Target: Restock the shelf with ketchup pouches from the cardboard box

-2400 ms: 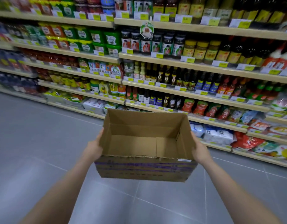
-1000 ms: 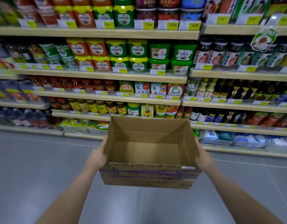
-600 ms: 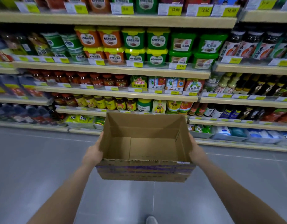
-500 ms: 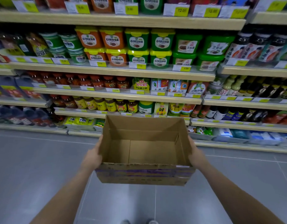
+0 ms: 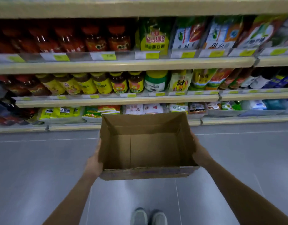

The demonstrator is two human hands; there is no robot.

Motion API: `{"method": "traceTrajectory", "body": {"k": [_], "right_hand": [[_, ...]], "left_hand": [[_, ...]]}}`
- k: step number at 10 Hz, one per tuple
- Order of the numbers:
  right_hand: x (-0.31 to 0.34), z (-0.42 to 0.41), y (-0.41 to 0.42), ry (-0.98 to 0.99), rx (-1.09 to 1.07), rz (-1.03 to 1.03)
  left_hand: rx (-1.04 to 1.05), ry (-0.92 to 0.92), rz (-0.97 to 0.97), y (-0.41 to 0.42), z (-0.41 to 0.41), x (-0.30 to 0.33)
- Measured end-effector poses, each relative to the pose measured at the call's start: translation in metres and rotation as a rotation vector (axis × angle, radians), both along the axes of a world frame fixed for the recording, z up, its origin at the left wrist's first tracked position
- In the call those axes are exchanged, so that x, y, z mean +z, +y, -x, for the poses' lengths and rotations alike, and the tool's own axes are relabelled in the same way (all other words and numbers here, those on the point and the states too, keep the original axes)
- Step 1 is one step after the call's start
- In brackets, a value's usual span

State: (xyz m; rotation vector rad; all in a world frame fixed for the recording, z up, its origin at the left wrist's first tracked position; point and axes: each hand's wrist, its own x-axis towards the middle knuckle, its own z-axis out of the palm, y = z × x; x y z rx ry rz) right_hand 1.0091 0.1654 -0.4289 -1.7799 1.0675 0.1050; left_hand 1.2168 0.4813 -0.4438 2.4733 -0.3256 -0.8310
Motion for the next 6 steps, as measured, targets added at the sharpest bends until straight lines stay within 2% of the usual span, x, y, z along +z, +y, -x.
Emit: {"method": "traceTrajectory", "body": {"k": [1, 3, 4, 5, 6], "right_hand": [[-0.087, -0.016, 0.003, 0.028, 0.013, -0.026], [-0.240, -0.028, 0.014, 0.015, -0.041, -0.082], [-0.289, -0.027, 0.019, -0.051, -0.077, -0.072], [-0.300, -0.031, 0.014, -0.106, 0.014, 0.027], [-0.280, -0.027, 0.010, -0.016, 0.096, 0.084]], "left_hand": [[0.093, 0.088, -0.047, 0.002, -0.006, -0.079], [0.087, 0.021, -0.159, 0.005, -0.015, -0.234], [0.058, -0.057, -0.128, 0.007, -0.022, -0.288], [-0.013, -0.122, -0.047, 0.007, -0.042, -0.300], [-0.007, -0.159, -0.127, 0.007, -0.052, -0.278]]}}
